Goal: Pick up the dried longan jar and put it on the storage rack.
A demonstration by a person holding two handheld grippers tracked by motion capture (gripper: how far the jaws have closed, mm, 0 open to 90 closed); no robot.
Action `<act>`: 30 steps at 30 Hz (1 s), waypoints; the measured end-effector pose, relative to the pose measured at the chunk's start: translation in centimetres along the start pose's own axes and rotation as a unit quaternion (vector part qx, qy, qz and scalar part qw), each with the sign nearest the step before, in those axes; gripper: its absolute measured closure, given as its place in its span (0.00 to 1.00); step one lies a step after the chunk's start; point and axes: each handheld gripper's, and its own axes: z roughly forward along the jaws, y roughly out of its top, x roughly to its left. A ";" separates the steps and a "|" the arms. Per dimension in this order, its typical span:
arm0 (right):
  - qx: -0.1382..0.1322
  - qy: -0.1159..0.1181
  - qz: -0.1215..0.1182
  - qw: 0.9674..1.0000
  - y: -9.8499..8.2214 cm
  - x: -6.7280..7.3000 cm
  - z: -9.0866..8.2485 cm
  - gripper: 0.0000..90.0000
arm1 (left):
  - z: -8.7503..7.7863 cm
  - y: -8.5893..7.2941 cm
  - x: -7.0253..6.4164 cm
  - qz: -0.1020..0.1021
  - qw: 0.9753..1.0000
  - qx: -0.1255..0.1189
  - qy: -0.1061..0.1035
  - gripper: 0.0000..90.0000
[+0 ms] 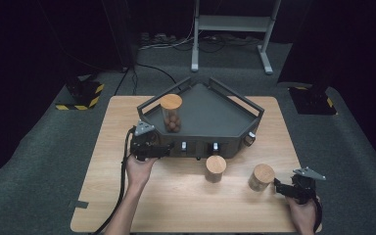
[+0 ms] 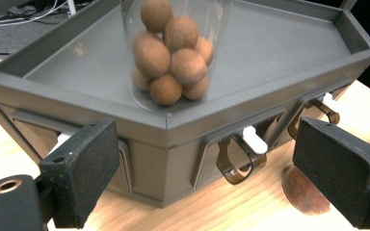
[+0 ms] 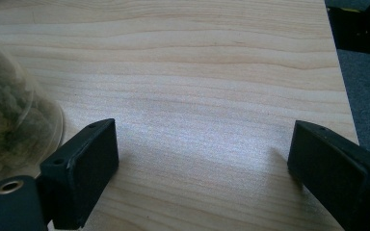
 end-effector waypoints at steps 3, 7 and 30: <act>0.000 0.000 0.000 1.000 0.0 0.0 0.0 0.11 | -0.2 -0.4 0.2 0.001 1.000 0.005 0.001 0.10; 0.000 0.000 0.000 1.000 0.0 0.0 0.0 0.11 | -0.5 -0.9 0.4 0.006 1.000 0.007 0.004 0.10; 0.000 0.000 0.000 1.000 0.0 0.0 0.0 0.11 | -0.7 -3.7 1.1 0.013 1.000 0.022 0.013 0.10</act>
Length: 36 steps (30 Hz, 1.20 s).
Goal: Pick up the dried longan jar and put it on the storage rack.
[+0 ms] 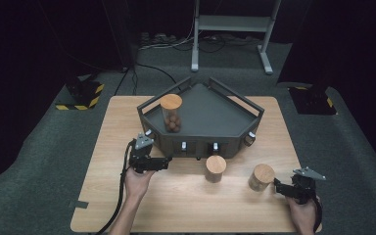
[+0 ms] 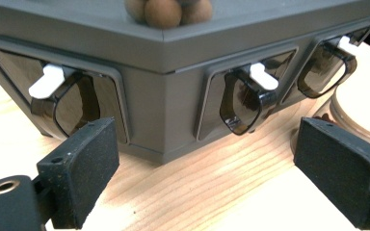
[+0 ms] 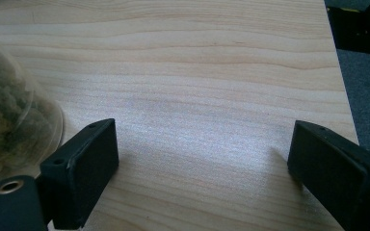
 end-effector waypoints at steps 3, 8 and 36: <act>0.000 0.000 0.000 1.000 0.0 0.0 0.0 0.11 | 0.0 -0.4 0.1 0.004 1.000 0.004 0.000 0.10; 0.000 0.000 0.000 1.000 0.0 0.0 0.0 0.11 | 0.0 -1.1 0.2 0.003 1.000 0.008 0.000 0.10; 0.000 0.000 0.000 1.000 0.0 0.0 0.0 0.12 | 1.0 -5.7 1.3 0.002 0.999 0.026 0.020 0.08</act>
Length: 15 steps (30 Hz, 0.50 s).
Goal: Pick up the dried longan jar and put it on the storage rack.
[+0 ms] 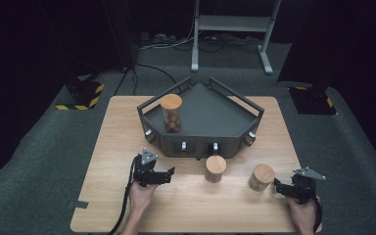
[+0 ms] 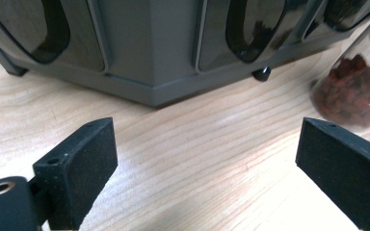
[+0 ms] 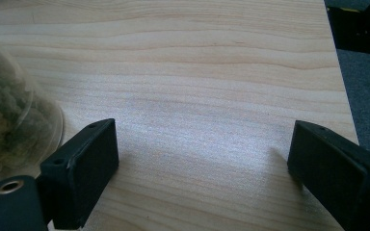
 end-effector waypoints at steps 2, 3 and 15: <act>0.000 0.000 0.000 1.000 0.0 0.0 0.0 0.11 | 0.0 -0.2 0.1 -0.003 1.000 0.000 0.000 0.08; 0.000 0.000 0.000 1.000 0.0 0.0 0.0 0.11 | 0.0 -0.4 0.2 -0.007 1.000 -0.001 0.000 0.08; 0.000 0.000 0.000 1.000 0.0 0.0 0.0 0.11 | 0.5 -2.1 1.1 -0.009 1.000 0.010 0.015 0.08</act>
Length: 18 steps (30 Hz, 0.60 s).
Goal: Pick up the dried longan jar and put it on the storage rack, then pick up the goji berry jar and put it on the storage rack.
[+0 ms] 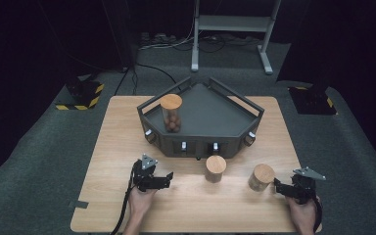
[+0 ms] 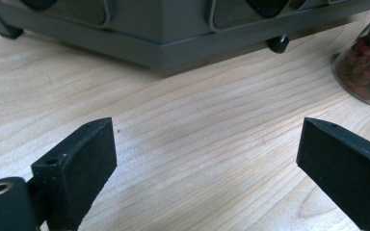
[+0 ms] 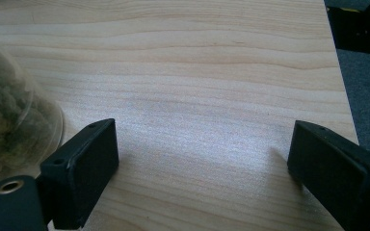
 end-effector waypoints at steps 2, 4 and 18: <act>0.000 0.000 0.000 1.000 0.0 0.0 0.0 0.12 | 0.1 -0.2 0.2 0.000 1.000 0.005 0.004 0.08; 0.000 0.000 0.001 1.000 0.0 0.0 0.0 0.12 | 0.3 -0.5 0.2 -0.001 1.000 0.004 0.006 0.07; 0.000 0.000 0.001 1.000 0.0 0.0 0.0 0.12 | 0.9 -1.8 0.3 0.008 1.000 0.019 0.023 0.07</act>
